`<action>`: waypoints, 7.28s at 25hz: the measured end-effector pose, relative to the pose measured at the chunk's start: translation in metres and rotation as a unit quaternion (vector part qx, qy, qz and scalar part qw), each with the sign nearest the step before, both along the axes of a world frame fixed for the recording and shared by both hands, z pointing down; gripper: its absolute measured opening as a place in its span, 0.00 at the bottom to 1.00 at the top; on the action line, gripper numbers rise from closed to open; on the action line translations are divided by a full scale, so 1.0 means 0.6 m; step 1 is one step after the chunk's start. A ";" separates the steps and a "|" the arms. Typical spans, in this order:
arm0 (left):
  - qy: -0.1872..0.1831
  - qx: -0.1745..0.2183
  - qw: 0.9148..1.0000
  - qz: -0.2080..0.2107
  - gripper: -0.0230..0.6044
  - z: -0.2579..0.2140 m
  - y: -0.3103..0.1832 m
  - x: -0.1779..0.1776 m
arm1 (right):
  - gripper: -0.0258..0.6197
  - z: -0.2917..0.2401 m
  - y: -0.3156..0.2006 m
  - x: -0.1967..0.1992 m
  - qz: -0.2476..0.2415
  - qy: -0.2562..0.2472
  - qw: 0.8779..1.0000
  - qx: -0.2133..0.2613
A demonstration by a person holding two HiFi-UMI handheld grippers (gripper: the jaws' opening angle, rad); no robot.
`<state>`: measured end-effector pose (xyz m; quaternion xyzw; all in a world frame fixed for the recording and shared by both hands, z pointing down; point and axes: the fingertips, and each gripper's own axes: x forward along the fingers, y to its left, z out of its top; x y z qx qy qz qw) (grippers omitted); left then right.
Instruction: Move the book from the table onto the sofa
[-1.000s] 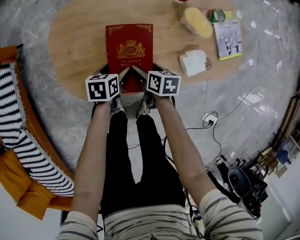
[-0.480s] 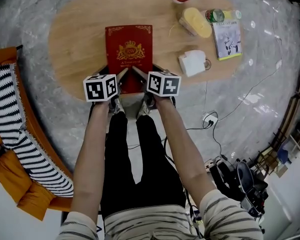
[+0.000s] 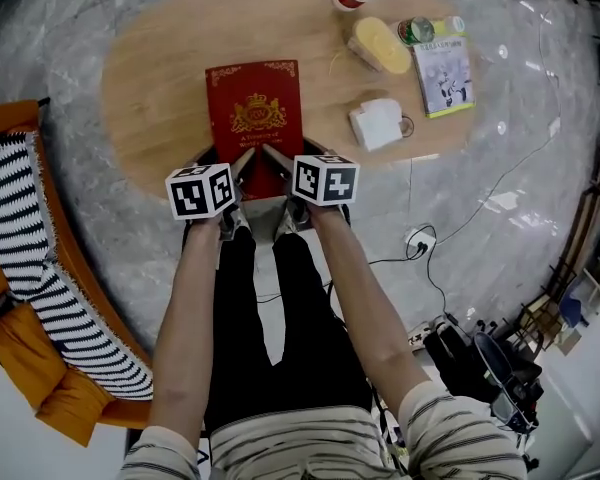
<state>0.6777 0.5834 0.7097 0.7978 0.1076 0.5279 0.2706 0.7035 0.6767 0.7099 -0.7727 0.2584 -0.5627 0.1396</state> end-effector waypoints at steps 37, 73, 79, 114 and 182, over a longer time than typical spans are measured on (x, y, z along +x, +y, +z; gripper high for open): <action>0.103 0.014 0.994 -0.029 0.59 -0.522 0.023 -0.111 | 0.59 -0.527 0.017 -0.104 -0.024 0.098 0.995 0.010; 0.230 0.095 0.940 -0.235 0.59 -0.841 -0.075 -0.260 | 0.59 -0.847 -0.113 -0.194 -0.236 0.223 0.941 0.099; 0.234 0.121 0.914 -0.309 0.59 -0.857 -0.168 -0.332 | 0.59 -0.863 -0.225 -0.249 -0.313 0.227 0.914 0.127; 0.167 0.204 0.705 -0.658 0.59 -0.849 -0.662 -1.030 | 0.59 -0.859 -0.848 -0.916 -0.666 0.165 0.697 0.210; 0.054 0.093 0.649 -0.753 0.59 -0.455 -1.089 -1.383 | 0.59 -0.458 -1.309 -1.280 -0.758 0.053 0.643 0.098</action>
